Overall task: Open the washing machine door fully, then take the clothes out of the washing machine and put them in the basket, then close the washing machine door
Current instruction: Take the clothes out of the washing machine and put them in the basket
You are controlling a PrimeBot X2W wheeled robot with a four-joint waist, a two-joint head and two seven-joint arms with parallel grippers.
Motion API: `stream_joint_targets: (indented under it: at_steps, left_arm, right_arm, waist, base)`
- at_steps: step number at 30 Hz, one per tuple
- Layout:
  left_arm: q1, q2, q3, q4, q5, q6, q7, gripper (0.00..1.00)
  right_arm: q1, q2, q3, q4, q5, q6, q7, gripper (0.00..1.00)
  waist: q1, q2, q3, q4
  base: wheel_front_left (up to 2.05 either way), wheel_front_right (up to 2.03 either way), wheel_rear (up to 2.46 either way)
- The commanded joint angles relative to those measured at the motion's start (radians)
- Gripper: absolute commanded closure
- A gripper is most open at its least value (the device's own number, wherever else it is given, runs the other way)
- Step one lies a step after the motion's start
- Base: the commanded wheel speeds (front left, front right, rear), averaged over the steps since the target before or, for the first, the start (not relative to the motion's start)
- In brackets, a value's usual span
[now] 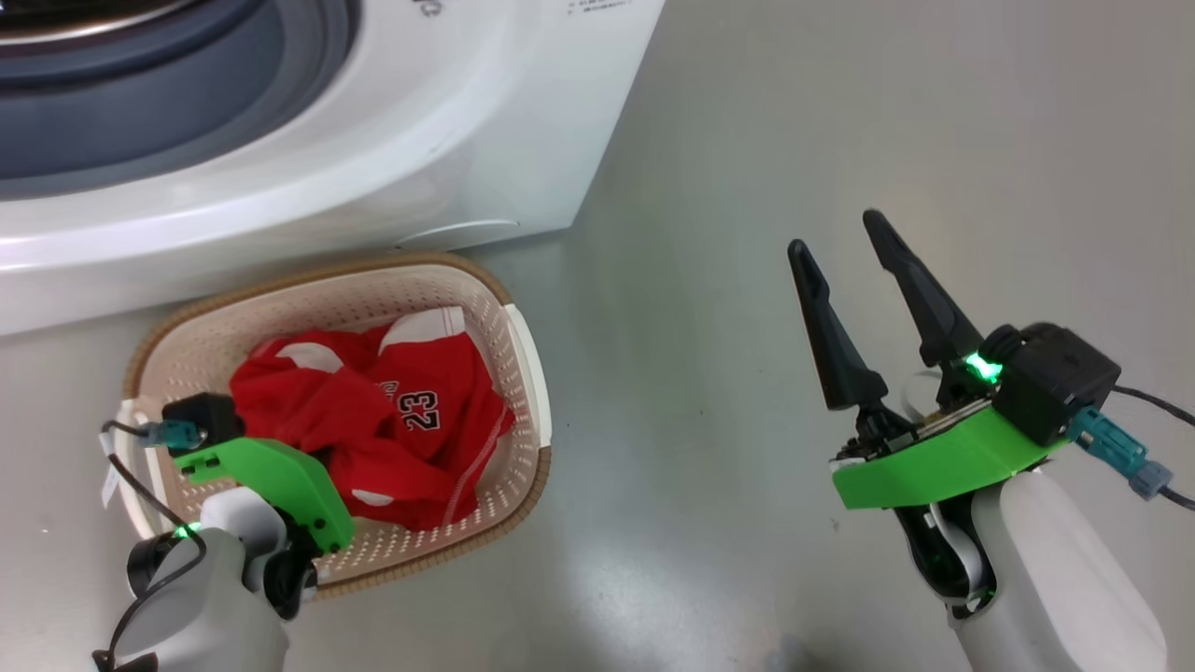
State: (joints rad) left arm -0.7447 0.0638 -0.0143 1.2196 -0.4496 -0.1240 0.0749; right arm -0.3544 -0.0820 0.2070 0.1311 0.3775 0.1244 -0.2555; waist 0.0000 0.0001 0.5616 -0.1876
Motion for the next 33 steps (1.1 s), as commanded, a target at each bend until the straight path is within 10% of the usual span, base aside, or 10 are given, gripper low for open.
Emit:
stream_joint_targets:
  at_steps: [1,7,8,9,10,33]
  left_arm:
    - [0.0,0.033,0.014,-0.001,-0.006,-0.004,-0.005,1.0]
    - [-0.012,0.029,-0.008,0.032,-0.012,-0.006,-0.019,1.0]
    - [-0.012,0.029,-0.01,0.034,-0.013,-0.006,-0.03,0.84]
    - [-0.011,0.024,-0.017,0.038,-0.017,-0.006,-0.047,0.18]
    - [-0.01,0.022,-0.022,0.038,-0.02,-0.006,-0.056,0.0]
    - [0.17,0.033,-0.191,-0.215,-0.138,-0.007,-0.335,0.0]
  right_arm:
    - [-0.003,0.007,0.021,-0.026,0.006,0.006,-0.006,0.0]
    - [-0.009,0.01,0.021,-0.022,0.006,0.006,-0.006,0.0]
    - [-0.01,0.01,0.021,-0.02,0.006,0.006,-0.006,0.0]
    - [-0.009,0.01,0.019,-0.014,0.005,0.006,-0.006,0.0]
    - [-0.009,0.01,0.019,-0.013,0.004,0.006,-0.006,0.0]
    - [0.084,0.003,-0.075,0.087,-0.051,0.006,-0.006,0.0]
  waist:
    - [0.0,-0.0001,0.015,-0.01]
    - [0.0,-0.0001,0.021,-0.01]
    - [0.0,-0.0001,0.019,-0.008]
    - [0.0,-0.0001,0.008,-0.003]
    - [0.0,-0.0001,0.001,-0.001]
    - [0.0,-0.0001,-0.297,0.076]
  base:
    - [0.0,0.0,0.0]
    - [0.0,0.0,0.0]
    - [0.0,0.0,0.0]
    - [0.0,0.0,0.0]
    - [0.0,0.0,0.0]
    - [0.0,0.0,0.0]
